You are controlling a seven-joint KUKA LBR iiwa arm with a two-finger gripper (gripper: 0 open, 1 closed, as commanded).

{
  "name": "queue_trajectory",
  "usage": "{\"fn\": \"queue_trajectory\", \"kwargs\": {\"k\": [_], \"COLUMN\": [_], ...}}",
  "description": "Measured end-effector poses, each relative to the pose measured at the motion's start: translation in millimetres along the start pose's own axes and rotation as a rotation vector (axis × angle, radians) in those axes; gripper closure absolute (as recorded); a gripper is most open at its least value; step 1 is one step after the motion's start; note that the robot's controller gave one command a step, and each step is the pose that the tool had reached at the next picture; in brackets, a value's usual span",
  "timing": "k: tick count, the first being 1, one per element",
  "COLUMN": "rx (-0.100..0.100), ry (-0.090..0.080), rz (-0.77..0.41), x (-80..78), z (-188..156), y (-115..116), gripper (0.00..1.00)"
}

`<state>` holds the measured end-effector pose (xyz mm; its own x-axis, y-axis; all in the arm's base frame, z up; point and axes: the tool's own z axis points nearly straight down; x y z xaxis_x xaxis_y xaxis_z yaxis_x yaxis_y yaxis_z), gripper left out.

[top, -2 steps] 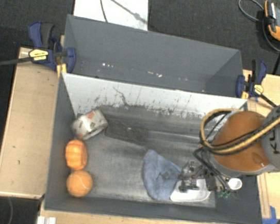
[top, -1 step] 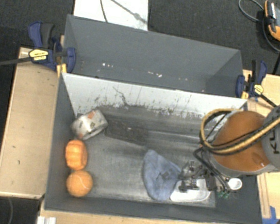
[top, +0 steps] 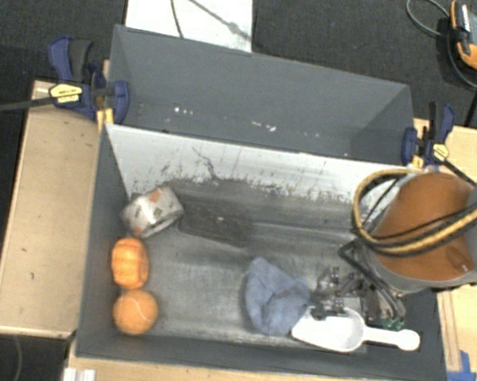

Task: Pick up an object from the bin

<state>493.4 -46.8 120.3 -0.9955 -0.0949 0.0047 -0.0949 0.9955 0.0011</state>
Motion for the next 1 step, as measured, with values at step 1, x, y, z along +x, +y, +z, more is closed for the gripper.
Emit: {"fn": "queue_trajectory", "kwargs": {"k": [1], "rx": [0.002], "ry": [-0.01], "rz": [0.0], "x": [-2.0], "z": [-102.4], "y": [2.2], "gripper": [0.0]}}
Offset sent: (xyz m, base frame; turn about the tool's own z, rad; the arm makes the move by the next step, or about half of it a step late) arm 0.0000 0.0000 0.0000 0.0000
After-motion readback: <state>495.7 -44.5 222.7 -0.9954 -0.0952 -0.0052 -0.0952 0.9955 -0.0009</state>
